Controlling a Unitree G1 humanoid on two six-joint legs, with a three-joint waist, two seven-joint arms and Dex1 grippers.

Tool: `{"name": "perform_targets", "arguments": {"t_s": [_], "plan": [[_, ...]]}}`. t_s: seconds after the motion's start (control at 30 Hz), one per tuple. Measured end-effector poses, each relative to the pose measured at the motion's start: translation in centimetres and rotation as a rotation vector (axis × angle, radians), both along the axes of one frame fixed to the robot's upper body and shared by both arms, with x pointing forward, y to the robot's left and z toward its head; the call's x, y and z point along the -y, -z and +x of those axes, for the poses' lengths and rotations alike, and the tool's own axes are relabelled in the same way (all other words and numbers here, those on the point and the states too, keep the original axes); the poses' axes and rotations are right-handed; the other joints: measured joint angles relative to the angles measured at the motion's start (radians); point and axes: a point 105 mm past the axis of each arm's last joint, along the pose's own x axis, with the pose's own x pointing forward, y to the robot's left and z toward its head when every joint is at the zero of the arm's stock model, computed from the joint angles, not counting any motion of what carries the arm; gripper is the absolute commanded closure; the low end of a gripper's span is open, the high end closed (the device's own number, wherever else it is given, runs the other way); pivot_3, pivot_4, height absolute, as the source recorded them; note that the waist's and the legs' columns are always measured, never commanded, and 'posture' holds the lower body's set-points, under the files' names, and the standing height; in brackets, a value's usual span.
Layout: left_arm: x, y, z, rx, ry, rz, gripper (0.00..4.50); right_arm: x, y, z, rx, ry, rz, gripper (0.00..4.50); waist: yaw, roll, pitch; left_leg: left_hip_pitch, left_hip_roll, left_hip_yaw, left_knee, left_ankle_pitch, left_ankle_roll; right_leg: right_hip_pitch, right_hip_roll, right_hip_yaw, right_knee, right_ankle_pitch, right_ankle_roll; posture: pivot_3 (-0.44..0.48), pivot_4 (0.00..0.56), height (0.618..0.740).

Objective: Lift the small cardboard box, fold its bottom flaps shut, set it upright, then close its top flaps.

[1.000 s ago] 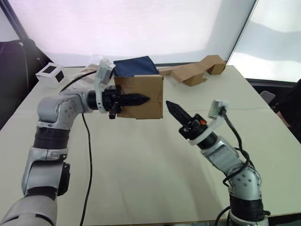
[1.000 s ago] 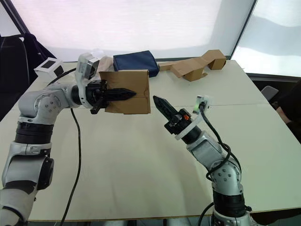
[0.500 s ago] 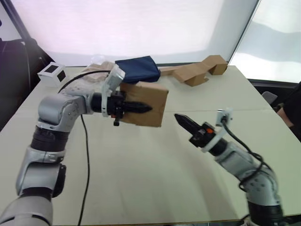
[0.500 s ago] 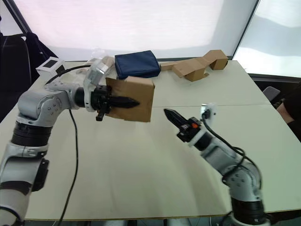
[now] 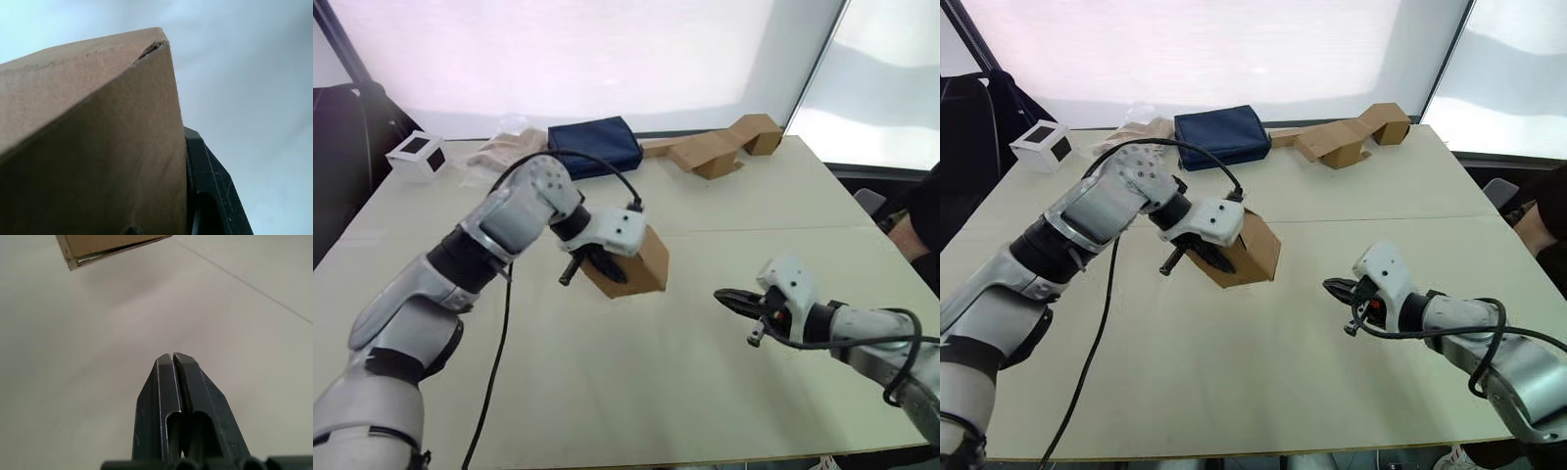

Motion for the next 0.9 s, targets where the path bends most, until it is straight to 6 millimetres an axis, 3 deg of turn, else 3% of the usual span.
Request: {"name": "perform_targets", "arguments": {"t_s": [0.2, 0.23, 0.27, 0.3, 0.37, 0.5, 0.53, 0.63, 0.77, 0.9], "plan": [[0.6, 2.3, 0.1, -0.024, 0.051, 0.090, 4.50, -1.2, 0.1, 0.1, 0.026, 0.011, 0.021, 4.49, 0.001, 0.000, 0.000, 0.000, 0.000, 0.000, 0.001, 0.000, 0.000, 0.000, 0.000, 0.000, 0.000, 0.000, 0.000, 0.000, 0.150, 0.740], [0.7, 2.5, 0.1, -0.029, 0.053, 0.094, 3.97, -1.3, 0.1, 0.1, 0.026, 0.016, 0.027, 4.50, 0.001, 0.000, 0.000, 0.000, 0.000, 0.000, 0.001, 0.000, 0.000, 0.000, 0.000, 0.000, 0.000, 0.000, 0.000, 0.000, 0.150, 0.740], [0.9, 2.6, 0.2, -0.036, 0.054, 0.090, 3.80, -1.3, 0.2, 0.1, 0.028, 0.023, 0.022, 4.50, 0.001, 0.000, 0.000, 0.000, 0.000, 0.000, 0.001, 0.000, 0.000, 0.000, 0.000, 0.000, 0.000, 0.000, 0.000, 0.000, 0.150, 0.740], [1.0, 2.7, 0.1, -0.040, 0.058, 0.089, 3.24, -1.3, 0.3, 0.2, 0.030, 0.029, 0.015, 4.50, 0.002, 0.000, 0.000, -0.001, 0.000, 0.000, 0.001, 0.000, 0.000, 0.000, 0.000, 0.000, 0.000, 0.000, 0.000, 0.000, 0.150, 0.740], [1.2, 2.7, 0.1, -0.051, 0.056, 0.082, 2.66, -1.2, 0.4, 0.2, 0.027, 0.039, 0.012, 4.50, 0.002, 0.000, 0.000, -0.001, 0.000, 0.000, 0.001, 0.000, 0.000, 0.000, 0.000, 0.000, 0.000, 0.000, 0.000, 0.000, 0.150, 0.740], [1.9, 2.4, -0.1, -0.085, 0.049, 0.056, 0.97, -1.3, 0.5, 0.3, 0.022, 0.047, 0.017, 4.50, 0.002, 0.000, 0.000, -0.001, 0.000, 0.000, 0.001, 0.000, 0.000, 0.000, 0.000, 0.000, 0.000, 0.000, 0.000, 0.000, 0.150, 0.740], [1.9, 2.2, -0.1, -0.092, 0.042, 0.051, 0.72, -1.3, 0.5, 0.3, 0.022, 0.046, 0.019, 4.50, 0.002, 0.000, 0.000, -0.001, 0.000, 0.000, 0.001, 0.000, 0.000, 0.000, 0.000, 0.000, 0.000, 0.000, 0.000, 0.000, 0.150, 0.740], [1.9, 0.8, -0.5, -0.131, 0.022, 0.006, 0.72, -1.8, 0.5, 0.3, 0.018, 0.018, 0.027, 4.50, -0.004, 0.000, 0.000, 0.000, 0.002, 0.000, 0.001, 0.000, 0.000, 0.000, 0.001, 0.000, 0.000, 0.000, 0.000, 0.000, 0.150, 0.740], [2.0, -2.7, -0.9, -0.141, -0.003, -0.091, 0.72, -2.3, 0.6, 0.4, 0.004, -0.017, 0.029, 4.50, 0.000, 0.000, 0.000, 0.000, 0.002, 0.000, 0.001, 0.000, 0.000, 0.000, 0.001, 0.000, 0.001, 0.000, 0.000, 0.000, 0.150, 0.740], [1.7, -4.1, -1.1, -0.178, -0.049, -0.151, 0.72, -2.2, 0.8, 0.6, -0.006, -0.025, 0.023, 4.50, 0.000, 0.000, 0.000, 0.000, 0.002, 0.000, 0.001, 0.000, 0.000, 0.000, 0.001, 0.000, 0.001, 0.000, 0.000, 0.000, 0.150, 0.740]]}}
